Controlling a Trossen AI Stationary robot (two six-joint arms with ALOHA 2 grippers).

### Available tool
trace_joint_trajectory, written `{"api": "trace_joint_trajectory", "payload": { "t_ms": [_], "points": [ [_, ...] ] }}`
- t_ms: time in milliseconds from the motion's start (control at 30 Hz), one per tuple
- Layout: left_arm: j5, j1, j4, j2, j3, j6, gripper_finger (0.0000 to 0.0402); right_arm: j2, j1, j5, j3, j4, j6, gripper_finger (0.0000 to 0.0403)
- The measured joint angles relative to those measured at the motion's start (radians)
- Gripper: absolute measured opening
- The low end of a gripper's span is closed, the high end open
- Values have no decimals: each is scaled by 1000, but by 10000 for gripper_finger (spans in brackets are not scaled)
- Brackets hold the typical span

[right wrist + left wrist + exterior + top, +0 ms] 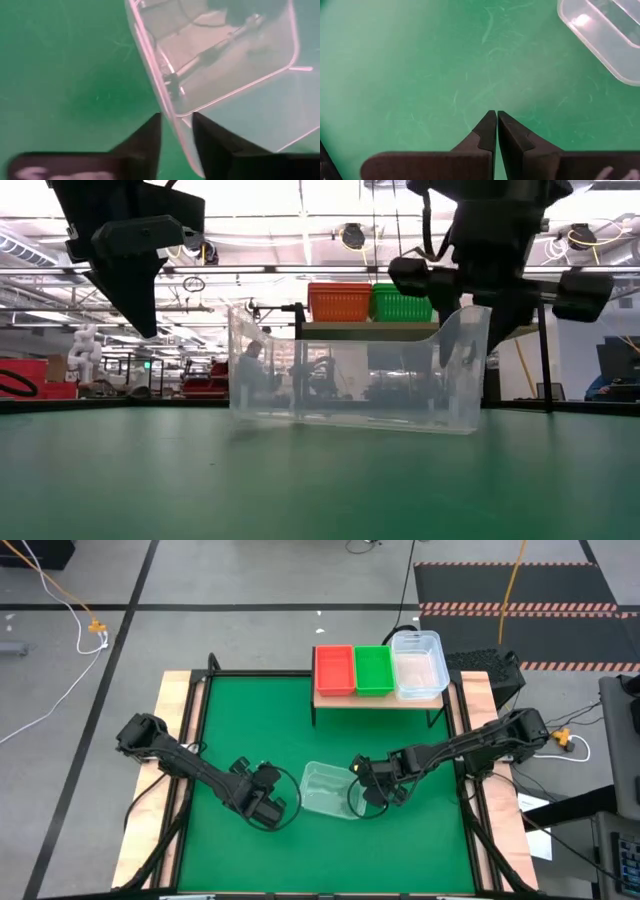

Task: Stack baskets on shelf by color
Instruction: Stack the top transparent bin on the top of the transparent bin

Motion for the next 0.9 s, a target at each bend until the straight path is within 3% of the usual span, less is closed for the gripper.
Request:
{"api": "trace_joint_trajectory", "payload": {
  "t_ms": [133, 300, 433, 600, 700, 900],
  "points": [
    [0, 0, -1, 0, 0, 0, 19, 0, 9, -28, 48, -84, 27, 14],
    [-3, 0, -1, 0, 0, -3, 19, 2, 22, -79, 184, -345, 123, 3],
    [-23, 0, 0, 0, 0, -13, 19, -21, 42, -104, 370, -596, 242, 2],
    [-25, 0, 3, 0, -1, -12, 19, -78, 75, -148, 628, -760, 351, 2],
    [-25, 0, 5, 0, -1, -13, 19, -123, 87, -76, 771, -794, 397, 1],
    [-25, 0, 6, 0, -1, -15, 19, -185, 53, 326, 948, -1018, 451, 1]
  ]
}}
